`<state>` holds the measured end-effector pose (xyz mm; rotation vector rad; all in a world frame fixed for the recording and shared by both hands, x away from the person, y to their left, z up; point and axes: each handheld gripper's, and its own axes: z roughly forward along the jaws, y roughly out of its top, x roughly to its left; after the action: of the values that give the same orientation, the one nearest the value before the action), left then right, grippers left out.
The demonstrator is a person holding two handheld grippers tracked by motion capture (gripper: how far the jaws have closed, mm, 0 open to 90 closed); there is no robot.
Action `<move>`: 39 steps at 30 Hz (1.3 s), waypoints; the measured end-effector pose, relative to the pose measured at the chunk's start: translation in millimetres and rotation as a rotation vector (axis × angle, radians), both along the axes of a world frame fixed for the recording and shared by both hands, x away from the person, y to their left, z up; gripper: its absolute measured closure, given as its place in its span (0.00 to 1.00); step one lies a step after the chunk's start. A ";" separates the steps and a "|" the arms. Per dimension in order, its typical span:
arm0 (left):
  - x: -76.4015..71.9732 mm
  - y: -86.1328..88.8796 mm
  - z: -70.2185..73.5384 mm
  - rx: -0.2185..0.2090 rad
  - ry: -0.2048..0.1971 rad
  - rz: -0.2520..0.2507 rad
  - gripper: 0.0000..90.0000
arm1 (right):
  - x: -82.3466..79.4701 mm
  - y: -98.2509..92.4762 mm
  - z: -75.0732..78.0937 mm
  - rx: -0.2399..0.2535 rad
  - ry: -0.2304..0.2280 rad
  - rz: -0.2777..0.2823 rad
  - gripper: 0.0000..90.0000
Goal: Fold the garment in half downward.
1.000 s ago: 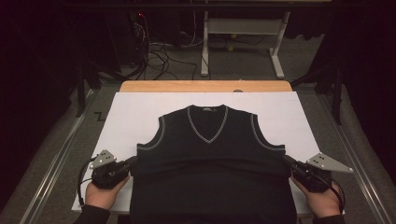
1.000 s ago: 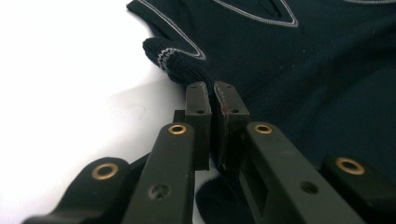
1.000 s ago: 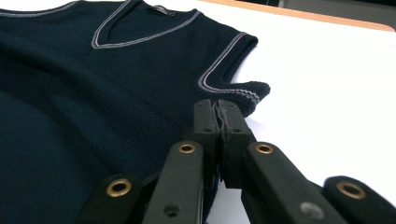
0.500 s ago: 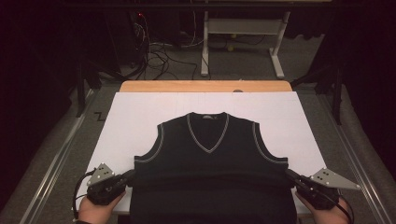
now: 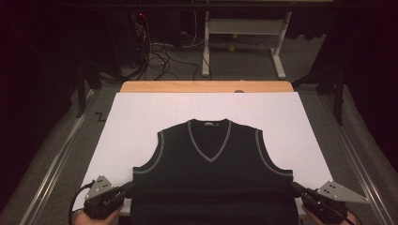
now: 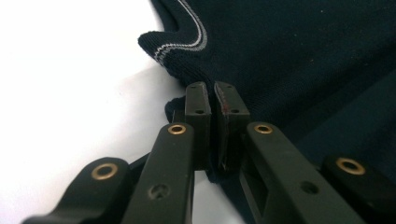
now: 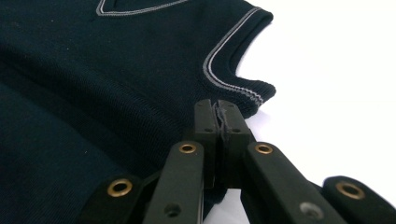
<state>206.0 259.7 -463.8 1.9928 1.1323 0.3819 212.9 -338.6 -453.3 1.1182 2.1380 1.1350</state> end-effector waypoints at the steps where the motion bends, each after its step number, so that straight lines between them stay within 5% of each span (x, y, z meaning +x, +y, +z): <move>1: -2.7 -1.3 -0.8 0.008 0.000 -0.002 0.90 | -1.2 -0.6 -1.1 0.002 0.002 0.002 0.98; 3: -3.3 -1.3 -1.3 0.011 0.001 -0.004 0.89 | -2.9 -1.6 -4.0 0.003 0.016 0.004 0.97; 7: -0.1 -3.2 -4.3 0.048 0.012 0.014 0.66 | -3.9 -2.0 -5.1 0.008 0.017 0.003 0.87; 9: 1.1 -3.5 -5.0 0.039 0.001 0.014 0.50 | -2.9 -3.7 -5.3 0.026 -0.011 -0.028 0.71; 10: 1.4 -3.4 -5.2 0.034 -0.010 0.016 0.50 | -2.9 -3.7 -5.3 0.026 -0.011 -0.028 0.71; 12: 2.5 -2.0 -5.8 0.013 -0.027 0.014 0.41 | 0.6 -6.6 -7.5 0.065 -0.018 -0.061 0.54; 19: 10.5 -1.3 -5.0 -0.031 -0.052 0.063 0.16 | 7.8 -4.6 -10.0 0.104 -0.057 -0.099 0.31; 21: 13.7 -2.4 -5.1 -0.043 -0.061 0.065 0.14 | 13.6 -1.6 -10.2 0.112 -0.063 -0.113 0.21; 27: 23.9 -5.6 -2.8 -0.077 -0.075 0.055 0.04 | 24.2 2.3 -8.5 0.122 -0.080 -0.128 0.15; 30: 28.9 -5.8 1.1 -0.098 -0.079 0.071 0.00 | 33.6 5.8 -7.8 0.125 -0.078 -0.144 0.00; 33: 32.0 -6.4 7.6 -0.096 -0.115 0.093 0.00 | 45.5 9.2 -7.9 0.122 -0.044 -0.153 0.00; 39: 46.0 -5.9 14.4 -0.111 -0.114 0.098 0.00 | 66.1 14.2 -1.0 0.091 -0.056 -0.132 0.00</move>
<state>252.0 253.7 -449.4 1.8012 1.1567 0.4670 279.0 -324.4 -454.3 1.2336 1.9571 1.1979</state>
